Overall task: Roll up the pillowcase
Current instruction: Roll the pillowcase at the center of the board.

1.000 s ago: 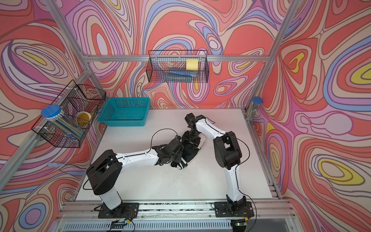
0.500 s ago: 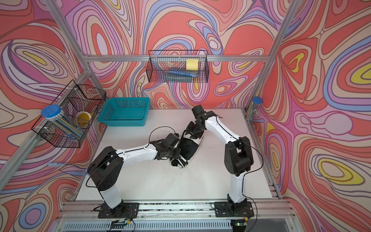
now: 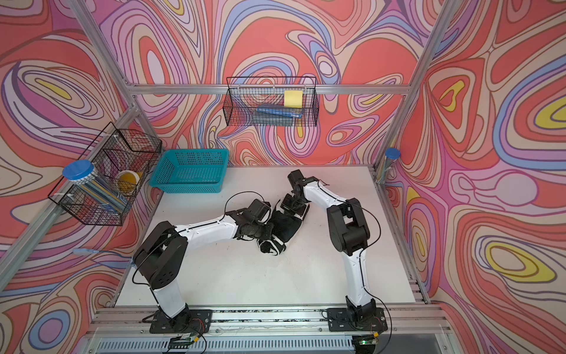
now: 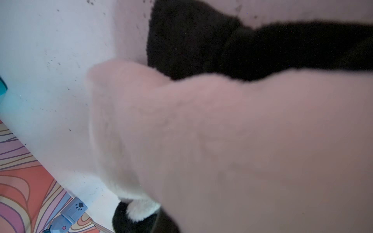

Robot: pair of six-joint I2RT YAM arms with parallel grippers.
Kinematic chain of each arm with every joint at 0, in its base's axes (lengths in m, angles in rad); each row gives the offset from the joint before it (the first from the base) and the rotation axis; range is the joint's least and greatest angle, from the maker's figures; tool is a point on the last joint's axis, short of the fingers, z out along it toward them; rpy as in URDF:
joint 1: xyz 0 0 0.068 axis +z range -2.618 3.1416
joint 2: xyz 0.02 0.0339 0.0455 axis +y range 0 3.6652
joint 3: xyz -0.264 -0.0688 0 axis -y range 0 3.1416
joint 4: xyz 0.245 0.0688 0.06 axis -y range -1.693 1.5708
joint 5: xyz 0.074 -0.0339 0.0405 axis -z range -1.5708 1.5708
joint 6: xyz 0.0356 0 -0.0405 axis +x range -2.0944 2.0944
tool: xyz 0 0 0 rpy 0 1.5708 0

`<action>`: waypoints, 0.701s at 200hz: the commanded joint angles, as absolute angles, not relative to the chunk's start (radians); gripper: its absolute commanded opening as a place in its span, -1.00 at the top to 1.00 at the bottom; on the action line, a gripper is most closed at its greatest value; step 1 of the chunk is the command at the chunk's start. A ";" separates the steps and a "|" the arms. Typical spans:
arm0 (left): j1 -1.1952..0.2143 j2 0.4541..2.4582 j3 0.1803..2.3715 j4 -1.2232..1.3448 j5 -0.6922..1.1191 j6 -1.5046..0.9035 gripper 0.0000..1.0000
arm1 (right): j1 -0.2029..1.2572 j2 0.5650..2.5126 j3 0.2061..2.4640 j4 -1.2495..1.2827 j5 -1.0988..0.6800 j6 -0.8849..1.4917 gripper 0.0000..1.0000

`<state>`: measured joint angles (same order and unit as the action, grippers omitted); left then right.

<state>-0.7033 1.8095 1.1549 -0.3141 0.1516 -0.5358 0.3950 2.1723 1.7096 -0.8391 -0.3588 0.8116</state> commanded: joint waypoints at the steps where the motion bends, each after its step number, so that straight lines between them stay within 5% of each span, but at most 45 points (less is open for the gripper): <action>1: -0.691 1.860 1.124 -0.440 0.140 -0.544 0.82 | 0.408 2.250 1.615 -0.848 -0.298 0.790 1.00; 92: -0.690 1.855 1.154 -0.563 0.175 -0.508 0.94 | 0.382 2.137 1.777 -0.933 -0.243 0.732 1.00; 122: -0.692 1.873 1.175 -0.576 0.180 -0.508 0.96 | 0.378 2.101 1.930 -1.037 -0.218 0.707 0.57; 140: -0.692 1.873 1.187 -0.584 0.173 -0.506 0.96 | 0.379 2.082 1.950 -1.093 -0.203 0.685 0.61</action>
<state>-0.6941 1.8217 1.1995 -0.4110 0.1844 -0.5232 0.3870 2.1407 1.9095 -0.9779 -0.2703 0.7258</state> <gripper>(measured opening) 0.073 0.218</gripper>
